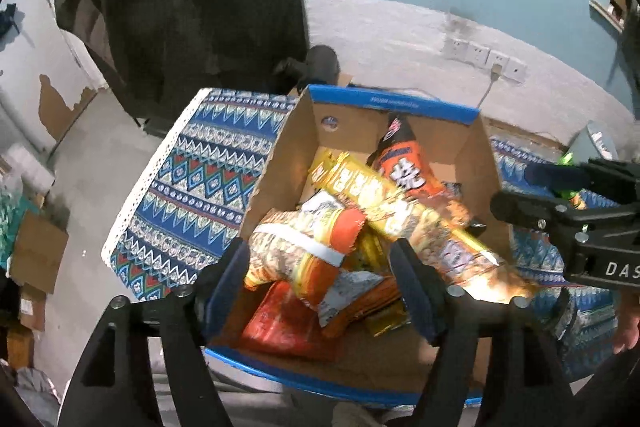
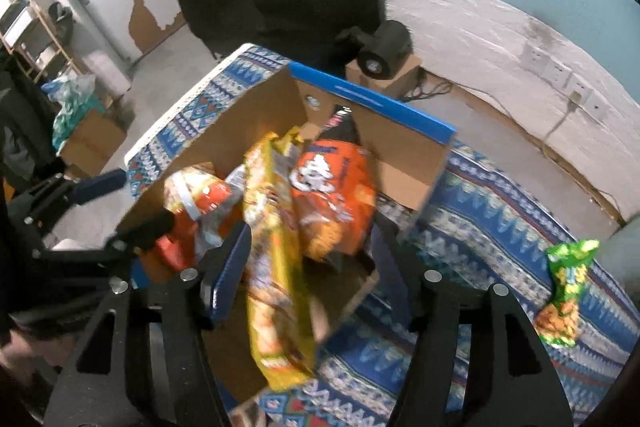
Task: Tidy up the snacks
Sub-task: 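Open both tools over the box to drop the bags inside, then move the left tool to the black bag while the right tool approaches the green peanut bag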
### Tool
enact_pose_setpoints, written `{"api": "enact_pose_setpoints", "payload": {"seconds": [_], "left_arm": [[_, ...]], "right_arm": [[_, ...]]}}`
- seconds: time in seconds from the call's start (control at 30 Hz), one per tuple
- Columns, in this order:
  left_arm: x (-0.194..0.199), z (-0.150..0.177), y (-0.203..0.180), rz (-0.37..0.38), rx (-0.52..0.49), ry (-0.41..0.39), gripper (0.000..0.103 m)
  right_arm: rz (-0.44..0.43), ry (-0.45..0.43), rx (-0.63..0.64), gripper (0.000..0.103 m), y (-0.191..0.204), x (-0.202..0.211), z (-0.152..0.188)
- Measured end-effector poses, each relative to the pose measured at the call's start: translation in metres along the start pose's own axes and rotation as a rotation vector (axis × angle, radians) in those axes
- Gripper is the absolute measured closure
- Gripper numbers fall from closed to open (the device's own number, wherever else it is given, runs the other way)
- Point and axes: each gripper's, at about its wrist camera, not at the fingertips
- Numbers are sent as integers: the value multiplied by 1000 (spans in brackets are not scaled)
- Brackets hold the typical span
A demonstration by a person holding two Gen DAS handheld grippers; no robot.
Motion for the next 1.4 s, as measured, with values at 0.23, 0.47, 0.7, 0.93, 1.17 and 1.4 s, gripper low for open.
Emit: {"api": "enact_pose_setpoints", "payload": {"seconds": [0.23, 0.47, 0.7, 0.93, 1.17, 1.4], "left_arm": [[7, -3, -25, 97, -15, 8, 26], [14, 1, -60, 125, -83, 2, 26], [18, 8, -102, 194, -159, 27, 26], [22, 18, -147, 250, -256, 42, 26], [30, 30, -188, 319, -344, 53, 22], [31, 42, -227, 358, -435, 76, 22]], "right_arm": [[59, 5, -21, 39, -26, 21, 21], [104, -6, -46, 39, -52, 49, 42], [161, -14, -81, 34, -83, 76, 69], [207, -21, -143, 34, -116, 102, 101], [251, -13, -208, 33, -146, 124, 135], [283, 20, -272, 33, -171, 133, 172]]}}
Point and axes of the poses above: each gripper's, at about its wrist camera, not at the fingertips, and x roughly against the way its jaws point, y to its left, z to its underside, and after that the axes turned 3 degrees about -z, right-handed
